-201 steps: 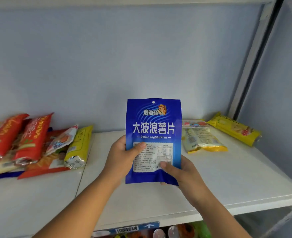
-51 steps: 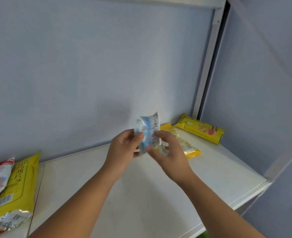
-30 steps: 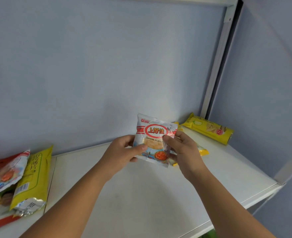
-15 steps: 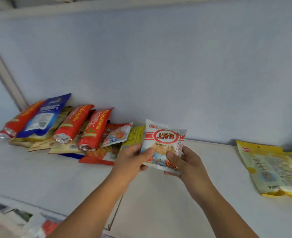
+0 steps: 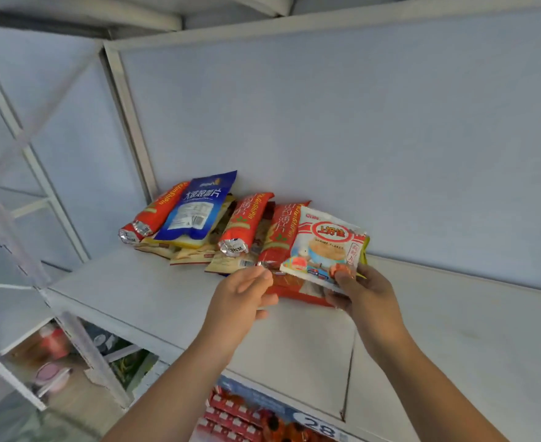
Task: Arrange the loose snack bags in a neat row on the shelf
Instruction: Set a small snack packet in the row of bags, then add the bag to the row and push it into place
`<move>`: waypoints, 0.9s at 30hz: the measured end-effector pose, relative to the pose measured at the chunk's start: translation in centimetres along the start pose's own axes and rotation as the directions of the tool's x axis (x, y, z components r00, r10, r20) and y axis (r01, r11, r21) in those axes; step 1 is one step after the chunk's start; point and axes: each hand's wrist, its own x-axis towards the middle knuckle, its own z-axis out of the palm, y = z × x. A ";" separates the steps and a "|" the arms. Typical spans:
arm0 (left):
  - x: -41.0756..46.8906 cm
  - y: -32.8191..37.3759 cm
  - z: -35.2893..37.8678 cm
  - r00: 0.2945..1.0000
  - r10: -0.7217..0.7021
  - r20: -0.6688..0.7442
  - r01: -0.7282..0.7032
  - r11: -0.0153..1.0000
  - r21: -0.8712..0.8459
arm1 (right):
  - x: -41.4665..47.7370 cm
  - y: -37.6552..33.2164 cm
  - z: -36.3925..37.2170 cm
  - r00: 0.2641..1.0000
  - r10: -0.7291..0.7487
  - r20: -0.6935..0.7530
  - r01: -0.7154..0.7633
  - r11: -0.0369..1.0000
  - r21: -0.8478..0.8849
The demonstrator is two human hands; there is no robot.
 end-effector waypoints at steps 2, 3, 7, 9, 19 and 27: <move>0.8 -0.5 -2.5 0.999 -0.025 0.036 0.024 0.999 0.046 | 1.5 -1.0 1.0 0.990 -0.045 -0.132 0.037 0.997 -0.066; 1.2 -0.7 -3.6 0.997 -0.035 0.063 0.030 0.997 0.076 | 2.4 -1.5 1.5 0.981 -0.061 -0.184 0.043 0.994 -0.104; 2.5 -1.3 -6.9 0.988 -0.064 0.141 0.044 0.989 0.144 | 6.2 -3.3 2.8 0.966 -0.087 -0.243 0.012 0.956 -0.292; 2.8 -1.4 -7.6 0.982 -0.073 0.176 0.046 0.987 0.154 | 7.5 -3.6 3.0 0.961 -0.079 -0.266 -0.050 0.895 -0.444; 3.0 -1.6 -5.5 0.936 -0.025 0.350 -0.044 0.981 0.188 | 3.0 -2.8 0.7 0.952 -0.164 -0.260 -0.056 0.739 -0.671; 0.9 -1.7 5.4 0.829 -0.006 0.560 -0.115 0.977 0.181 | -3.1 -3.7 -8.5 0.916 -0.206 -0.344 -0.103 0.709 -0.698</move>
